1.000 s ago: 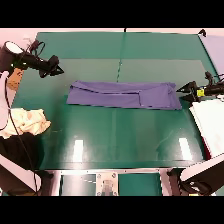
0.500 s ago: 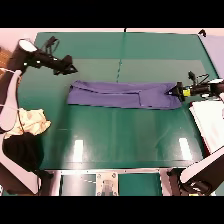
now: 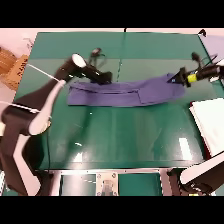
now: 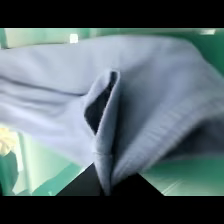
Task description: Fold the shirts.
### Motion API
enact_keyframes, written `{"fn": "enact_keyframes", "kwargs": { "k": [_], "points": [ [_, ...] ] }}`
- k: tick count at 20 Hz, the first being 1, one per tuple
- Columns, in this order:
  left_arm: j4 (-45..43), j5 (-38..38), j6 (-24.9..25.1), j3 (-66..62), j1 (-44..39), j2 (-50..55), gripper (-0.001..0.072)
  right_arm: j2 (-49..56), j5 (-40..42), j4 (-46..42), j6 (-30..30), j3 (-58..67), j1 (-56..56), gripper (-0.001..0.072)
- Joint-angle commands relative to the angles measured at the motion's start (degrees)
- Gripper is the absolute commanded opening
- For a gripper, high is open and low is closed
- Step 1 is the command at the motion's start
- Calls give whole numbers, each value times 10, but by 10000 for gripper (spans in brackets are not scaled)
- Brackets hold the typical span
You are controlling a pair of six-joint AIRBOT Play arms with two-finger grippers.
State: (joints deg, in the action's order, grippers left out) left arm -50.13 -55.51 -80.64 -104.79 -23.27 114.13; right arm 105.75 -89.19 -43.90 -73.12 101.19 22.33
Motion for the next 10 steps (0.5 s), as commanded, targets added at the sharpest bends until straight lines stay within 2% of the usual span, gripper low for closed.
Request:
{"fn": "enact_keyframes", "kwargs": {
  "k": [1,6,10],
  "points": [
    [19,75,1,-1,-87,42,31,-73,-72,13,-48,57,-32,19],
    [127,173,9,-1,-138,76,31,-135,-94,28,-79,114,-92,19],
    [155,163,28,-5,-132,81,31,-134,-88,10,-83,118,-119,19]
  ]
}}
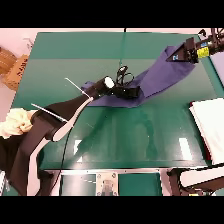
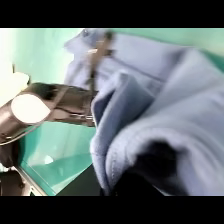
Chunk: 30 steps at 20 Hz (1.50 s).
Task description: Fold the shirts.
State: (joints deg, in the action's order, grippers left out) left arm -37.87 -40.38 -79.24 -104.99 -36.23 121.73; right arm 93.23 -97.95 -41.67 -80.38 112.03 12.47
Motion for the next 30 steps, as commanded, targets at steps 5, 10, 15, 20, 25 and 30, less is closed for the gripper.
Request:
{"fn": "enact_keyframes", "kwargs": {
  "k": [5,10,15,20,25,30],
  "points": [
    [8,-210,49,-127,87,4,31,-9,21,-29,-28,10,-43,19],
    [-173,-361,8,-161,231,-88,30,-9,104,-29,-52,5,-122,19],
    [-242,-413,-18,-155,357,-168,31,38,269,-29,-52,-52,-268,20],
    [-241,-437,-17,-153,415,-179,32,199,504,53,-35,-57,-450,138],
    [-248,-435,-5,-113,418,-179,31,226,444,43,-4,-46,-447,367],
    [-261,-436,-2,-113,418,-179,31,183,269,32,-16,-45,-271,373]
  ]
}}
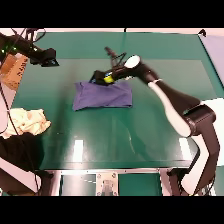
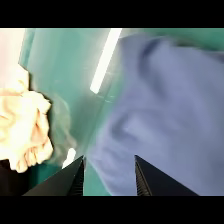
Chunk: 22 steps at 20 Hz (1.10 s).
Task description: Fold the shirts.
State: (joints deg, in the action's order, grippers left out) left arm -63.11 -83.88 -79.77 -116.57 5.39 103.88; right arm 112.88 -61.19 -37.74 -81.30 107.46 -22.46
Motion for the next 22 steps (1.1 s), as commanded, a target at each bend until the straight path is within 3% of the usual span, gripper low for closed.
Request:
{"fn": "enact_keyframes", "kwargs": {
  "k": [1,4,6,7,12,17,19,22],
  "points": [
    [-11,-2,3,3,2,-1,31,-16,-136,-16,-23,1,116,373],
    [-21,-1,3,3,2,-1,31,-16,-197,-88,-66,-11,202,378],
    [-43,0,2,3,2,-1,31,-16,-194,-99,-77,-49,236,503],
    [-53,0,1,3,2,-1,31,-16,-188,-98,-76,-75,244,515],
    [-77,8,1,3,2,-1,31,-16,-87,-61,-63,-200,209,545],
    [-76,8,1,3,2,-1,31,-16,-1,29,-35,-224,140,536],
    [-76,6,1,3,2,-1,31,-16,2,52,-18,-213,126,22],
    [-76,0,1,3,2,0,31,-27,-24,52,-18,-167,130,19]
  ]
}}
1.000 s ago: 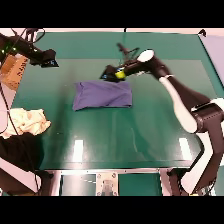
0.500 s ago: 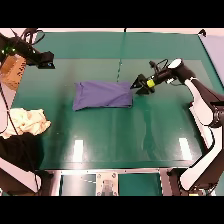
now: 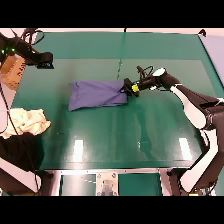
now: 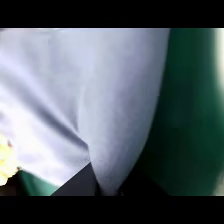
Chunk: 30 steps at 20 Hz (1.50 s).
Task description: Fold the shirts.
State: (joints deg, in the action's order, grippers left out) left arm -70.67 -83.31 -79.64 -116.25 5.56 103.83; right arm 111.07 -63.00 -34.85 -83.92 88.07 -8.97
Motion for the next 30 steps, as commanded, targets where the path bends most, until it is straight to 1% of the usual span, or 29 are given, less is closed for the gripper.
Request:
{"fn": "enact_keyframes", "kwargs": {
  "k": [1,6,12,16,18,21,23,26,30],
  "points": [
    [-1,-9,0,0,0,0,31,-20,-17,23,8,44,5,19],
    [-1,-16,0,0,0,0,31,-137,-65,-13,-2,101,110,18],
    [-1,-16,0,0,0,0,31,-268,-109,-48,-34,102,336,18],
    [-1,-17,0,0,0,0,31,-320,-130,-78,-49,102,492,18],
    [-1,-17,0,0,0,0,31,-339,-149,-105,-66,102,564,18],
    [-1,-17,0,0,0,0,31,-363,-196,-171,-98,102,655,18],
    [-1,-17,0,0,0,0,31,-372,-249,-234,-128,102,698,18],
    [0,-17,0,0,0,0,31,-385,-320,-330,-163,87,731,18],
    [0,-19,0,0,0,0,32,-412,-359,-446,-192,8,746,18]
  ]
}}
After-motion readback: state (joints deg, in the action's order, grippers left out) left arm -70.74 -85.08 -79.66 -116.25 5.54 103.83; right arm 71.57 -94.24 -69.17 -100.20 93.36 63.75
